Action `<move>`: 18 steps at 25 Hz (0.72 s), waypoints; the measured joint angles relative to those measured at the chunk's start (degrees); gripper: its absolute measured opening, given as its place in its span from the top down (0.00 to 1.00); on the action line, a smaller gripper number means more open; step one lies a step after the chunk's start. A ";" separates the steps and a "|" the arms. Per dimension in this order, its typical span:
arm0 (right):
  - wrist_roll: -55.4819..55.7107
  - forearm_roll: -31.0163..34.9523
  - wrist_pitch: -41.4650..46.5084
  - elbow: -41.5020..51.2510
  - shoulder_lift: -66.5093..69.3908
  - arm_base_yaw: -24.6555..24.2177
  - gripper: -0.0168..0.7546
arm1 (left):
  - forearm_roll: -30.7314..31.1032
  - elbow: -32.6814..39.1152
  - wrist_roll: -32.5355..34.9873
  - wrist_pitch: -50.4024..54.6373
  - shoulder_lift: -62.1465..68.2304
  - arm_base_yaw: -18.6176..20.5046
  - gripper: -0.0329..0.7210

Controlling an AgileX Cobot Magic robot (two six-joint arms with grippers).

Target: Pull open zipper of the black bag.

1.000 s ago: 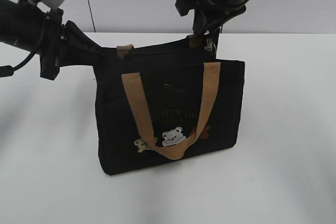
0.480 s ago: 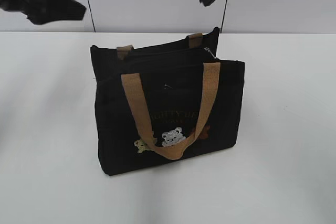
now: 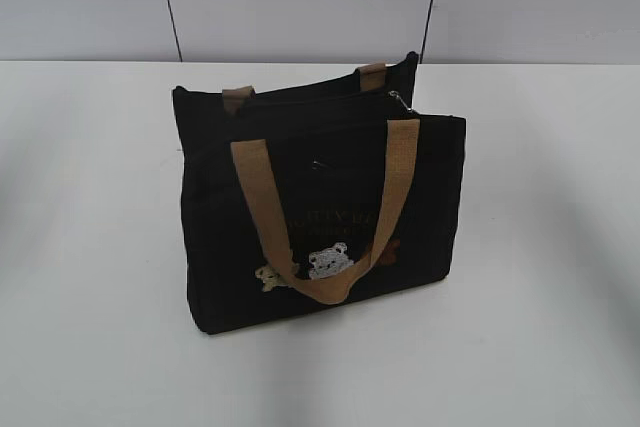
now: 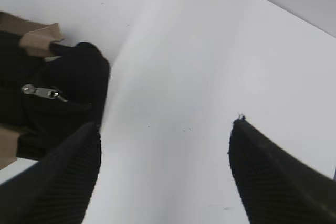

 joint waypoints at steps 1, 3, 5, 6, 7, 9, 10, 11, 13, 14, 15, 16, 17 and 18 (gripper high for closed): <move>0.47 0.15 0.07 0.00 -0.61 -1.91 0.23 | 3.41 -0.73 -2.85 2.69 -0.43 0.67 0.22; 0.64 1.58 0.19 0.00 -2.10 -5.36 0.23 | 8.25 -1.64 -7.09 7.08 -1.43 1.49 0.22; -0.33 3.61 0.30 0.00 -3.49 -8.47 0.23 | 13.72 -1.85 -10.18 11.46 -2.94 1.74 0.23; -1.27 4.88 0.30 0.00 -4.40 -9.78 0.23 | 15.42 -1.85 -11.05 13.03 -3.69 1.81 0.23; -2.05 6.09 0.30 0.06 -5.41 -10.80 0.23 | 16.82 -1.85 -11.73 14.29 -4.83 1.81 0.23; -3.51 7.25 0.30 0.78 -7.64 -11.72 0.23 | 18.32 -1.59 -12.30 15.21 -7.83 1.81 0.23; -3.83 7.66 0.30 1.77 -9.21 -11.84 0.23 | 18.60 -1.10 -12.43 15.26 -9.79 1.81 0.23; -4.00 8.10 0.30 3.32 -10.71 -11.91 0.23 | 18.60 -0.03 -12.50 15.26 -11.63 1.81 0.23; -4.16 8.98 0.30 7.62 -15.06 -11.91 0.23 | 18.46 2.28 -12.50 15.27 -16.50 1.81 0.23; -4.16 9.03 0.30 10.77 -17.51 -11.91 0.23 | 18.42 3.68 -12.50 15.13 -18.73 1.81 0.23; -4.16 9.08 0.05 13.75 -19.71 -11.91 0.23 | 18.34 6.01 -12.50 14.86 -21.48 1.81 0.23; -4.16 9.08 -0.96 17.63 -22.37 -11.91 0.23 | 18.23 7.80 -12.50 14.34 -24.42 1.81 0.23; -4.09 9.08 -2.55 21.65 -25.11 -11.91 0.23 | 18.00 9.76 -12.50 13.97 -28.64 1.81 0.23; -3.91 9.08 -4.02 25.75 -27.32 -11.91 0.23 | 17.64 12.39 -12.50 13.90 -31.05 1.81 0.23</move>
